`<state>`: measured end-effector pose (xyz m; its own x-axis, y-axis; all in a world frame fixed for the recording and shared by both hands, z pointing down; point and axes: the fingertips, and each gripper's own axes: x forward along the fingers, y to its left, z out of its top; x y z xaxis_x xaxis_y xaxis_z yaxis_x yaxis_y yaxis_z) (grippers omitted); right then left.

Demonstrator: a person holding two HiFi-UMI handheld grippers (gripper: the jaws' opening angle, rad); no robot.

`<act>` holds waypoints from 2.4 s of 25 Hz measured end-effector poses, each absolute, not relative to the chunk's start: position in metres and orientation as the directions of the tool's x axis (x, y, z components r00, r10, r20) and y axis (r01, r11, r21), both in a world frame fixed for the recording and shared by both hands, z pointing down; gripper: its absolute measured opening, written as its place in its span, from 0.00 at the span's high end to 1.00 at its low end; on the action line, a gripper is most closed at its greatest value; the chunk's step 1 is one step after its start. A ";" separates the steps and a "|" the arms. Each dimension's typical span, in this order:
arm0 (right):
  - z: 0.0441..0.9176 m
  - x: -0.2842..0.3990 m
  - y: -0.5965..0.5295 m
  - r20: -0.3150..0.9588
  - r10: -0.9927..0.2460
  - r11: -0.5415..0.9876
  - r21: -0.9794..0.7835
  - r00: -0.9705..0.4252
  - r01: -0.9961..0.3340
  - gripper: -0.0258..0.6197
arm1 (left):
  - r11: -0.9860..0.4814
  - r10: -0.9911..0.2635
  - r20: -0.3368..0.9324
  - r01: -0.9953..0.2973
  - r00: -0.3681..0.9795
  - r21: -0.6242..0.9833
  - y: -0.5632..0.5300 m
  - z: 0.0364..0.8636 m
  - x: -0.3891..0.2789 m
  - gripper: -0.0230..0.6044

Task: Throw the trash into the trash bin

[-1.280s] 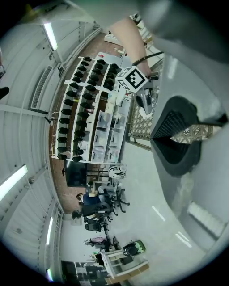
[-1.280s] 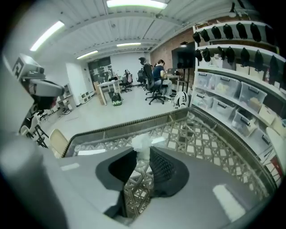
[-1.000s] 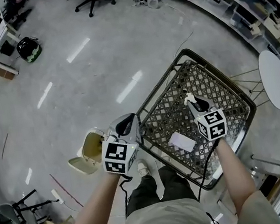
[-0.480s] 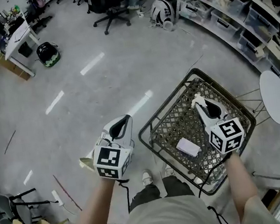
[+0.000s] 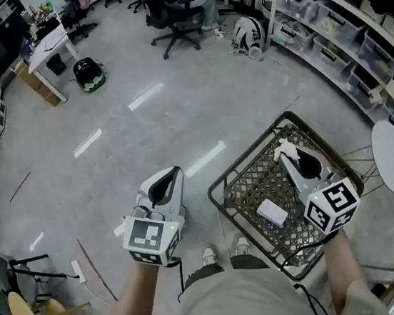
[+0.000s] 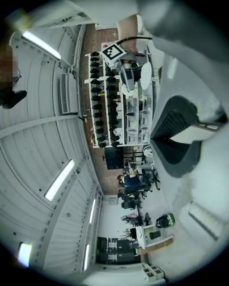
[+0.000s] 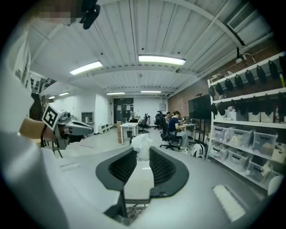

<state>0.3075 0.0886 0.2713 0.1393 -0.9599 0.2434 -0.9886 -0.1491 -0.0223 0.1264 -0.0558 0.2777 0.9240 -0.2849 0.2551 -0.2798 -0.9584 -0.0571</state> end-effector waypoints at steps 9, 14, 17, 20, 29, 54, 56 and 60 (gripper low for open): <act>0.271 0.275 0.041 0.254 -0.967 -0.021 -0.007 0.019 -1.000 0.82 | -0.909 -0.415 0.258 -0.409 0.873 -0.079 -0.084 0.277 0.077 0.96; 0.284 0.228 -0.013 0.259 -0.961 0.098 -0.023 -0.101 -0.995 0.82 | -0.854 -0.515 0.283 -0.514 0.809 -0.086 -0.115 0.291 0.024 0.96; 0.297 0.196 -0.048 0.269 -0.946 0.176 -0.042 -0.181 -0.983 0.82 | -0.813 -0.572 0.299 -0.576 0.764 -0.084 -0.134 0.299 -0.007 0.96; 0.315 0.161 -0.084 0.295 -0.918 0.257 -0.064 -0.264 -0.964 0.82 | -0.770 -0.618 0.332 -0.635 0.713 -0.071 -0.151 0.314 -0.040 0.96; 0.398 0.064 -0.172 0.407 -0.808 0.412 -0.129 -0.427 -0.902 0.82 | -0.674 -0.670 0.433 -0.738 0.603 -0.015 -0.190 0.386 -0.122 0.96; 0.736 -0.063 -0.227 0.721 -0.517 0.447 -0.233 -0.461 -0.864 0.82 | -0.471 -0.606 0.664 -0.871 0.437 0.143 -0.222 0.667 -0.258 0.96; 0.759 -0.065 -0.226 0.738 -0.499 0.445 -0.232 -0.454 -0.865 0.81 | -0.462 -0.593 0.679 -0.874 0.433 0.154 -0.221 0.684 -0.261 0.96; 0.803 -0.066 -0.222 0.776 -0.456 0.442 -0.228 -0.436 -0.868 0.81 | -0.453 -0.574 0.696 -0.875 0.432 0.170 -0.217 0.716 -0.263 0.96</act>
